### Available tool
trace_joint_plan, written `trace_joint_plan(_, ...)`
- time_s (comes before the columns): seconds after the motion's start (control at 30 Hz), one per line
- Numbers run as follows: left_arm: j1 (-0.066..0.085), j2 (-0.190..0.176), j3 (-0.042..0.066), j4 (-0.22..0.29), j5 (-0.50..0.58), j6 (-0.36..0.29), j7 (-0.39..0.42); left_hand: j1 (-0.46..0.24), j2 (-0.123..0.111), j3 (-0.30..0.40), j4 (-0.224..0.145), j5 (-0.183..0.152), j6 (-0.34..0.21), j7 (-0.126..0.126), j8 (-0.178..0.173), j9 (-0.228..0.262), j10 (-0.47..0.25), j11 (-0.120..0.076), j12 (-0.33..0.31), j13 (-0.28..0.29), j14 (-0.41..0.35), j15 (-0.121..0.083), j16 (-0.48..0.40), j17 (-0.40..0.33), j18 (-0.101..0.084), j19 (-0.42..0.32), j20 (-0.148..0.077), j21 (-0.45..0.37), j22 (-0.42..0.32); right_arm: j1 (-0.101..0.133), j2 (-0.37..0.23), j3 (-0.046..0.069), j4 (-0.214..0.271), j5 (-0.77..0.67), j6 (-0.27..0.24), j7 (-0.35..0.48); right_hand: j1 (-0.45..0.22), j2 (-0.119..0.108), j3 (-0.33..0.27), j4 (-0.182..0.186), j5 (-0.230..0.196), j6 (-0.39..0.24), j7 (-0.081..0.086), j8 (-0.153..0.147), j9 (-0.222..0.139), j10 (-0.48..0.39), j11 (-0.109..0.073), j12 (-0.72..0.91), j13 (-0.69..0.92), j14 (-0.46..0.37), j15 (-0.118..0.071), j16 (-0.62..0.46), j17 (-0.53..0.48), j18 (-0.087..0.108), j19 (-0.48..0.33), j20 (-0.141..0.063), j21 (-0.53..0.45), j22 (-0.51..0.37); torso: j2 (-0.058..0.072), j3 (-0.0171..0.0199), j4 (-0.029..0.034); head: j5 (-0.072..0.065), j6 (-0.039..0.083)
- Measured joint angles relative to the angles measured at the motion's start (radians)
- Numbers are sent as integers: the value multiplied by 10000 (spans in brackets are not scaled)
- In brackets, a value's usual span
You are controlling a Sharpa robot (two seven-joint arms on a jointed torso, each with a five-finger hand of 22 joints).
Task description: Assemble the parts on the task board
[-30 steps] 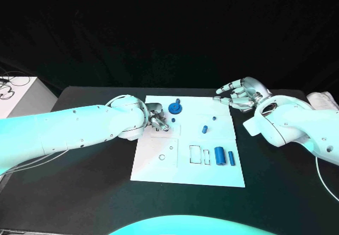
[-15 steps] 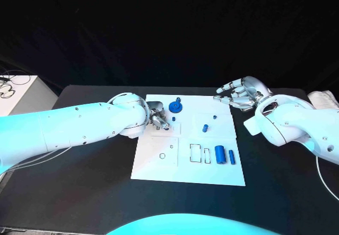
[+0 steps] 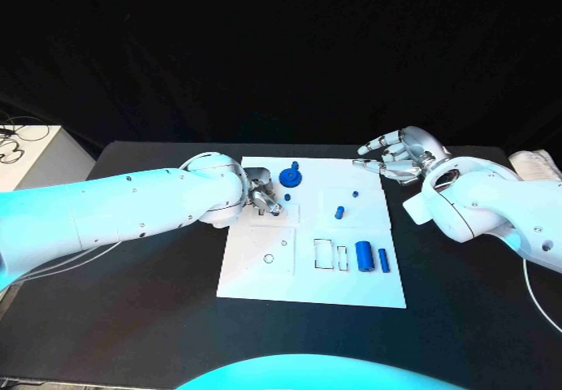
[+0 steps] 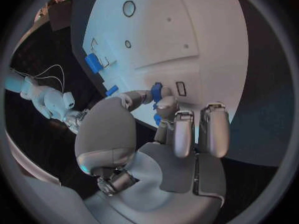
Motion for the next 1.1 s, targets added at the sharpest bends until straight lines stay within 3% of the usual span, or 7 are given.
trace_joint_plan(0.5, 3, 64, 0, -91, 46, -12, -2, -247, 64, -138, -140, -89, 126, -89, -4, 52, 2, 2, 0, 3, 0, 0, 0, -1, 0, -1, 0, -1, 0, 0, -18, 0, 37, 3, 18, -4, 0, 0, 28, 29, 0, -35, 35, -1, 0, -36, -36, 0, 8, 0, 0, 0, 0, 0, 0, 0, -50, 8, 6, -12, 3, -48, 4)
trace_joint_plan(0.53, 3, 66, -1, -95, 48, -12, -2, -260, 52, 46, -394, -102, 145, -79, -45, 50, 2, 2, 0, 3, 0, 0, 0, -1, 1, -1, 0, -1, 0, 0, -19, 0, 38, 3, 19, -4, 0, 0, 28, 28, 0, -34, 35, -1, 0, -36, -36, 0, 8, 0, 0, 0, 0, 0, 0, 0, -51, 7, 7, -12, 3, -49, 3)
trace_joint_plan(0.67, 3, 79, -1, -119, 58, -12, 2, -443, 0, -21, -619, -109, 204, -102, -102, 54, 18, 17, 0, 27, -37, -35, 0, -1, 1, -1, 0, -1, 0, 0, -25, 0, 45, 2, 24, -4, 0, 0, 28, 28, 0, -34, 35, -1, 0, -36, -36, 0, 7, 0, 0, 0, 0, 0, 0, 0, -51, 7, 11, -12, 6, -58, -16)
trace_joint_plan(0.9, -5, 108, -8, -211, 56, -2, 4, -443, -1, -993, -118, -108, 468, -365, -215, 64, 36, -1, 0, 58, -39, -37, 0, -1, 1, 36, -38, -1, -1, 0, -32, 0, 67, 0, 31, -5, 0, 0, 28, 29, 0, -34, 35, -1, 0, -36, -36, 0, 7, 0, 0, 0, 0, 0, 0, 0, -89, 6, 11, -12, 12, -65, -27)
trace_joint_plan(1.1, -7, 131, -11, -261, 47, 4, -9, -417, 26, -1489, 145, -139, 460, -324, -277, 44, 31, -5, 0, 53, -39, -37, 0, -2, 0, 36, -38, -2, -1, 0, -40, 0, 84, -1, 36, -5, 0, 0, 28, 29, 0, -34, 35, -2, 0, -36, -36, 0, 6, 0, 0, 0, 0, 1, 0, 0, -91, 6, 5, -15, 11, -69, -39)
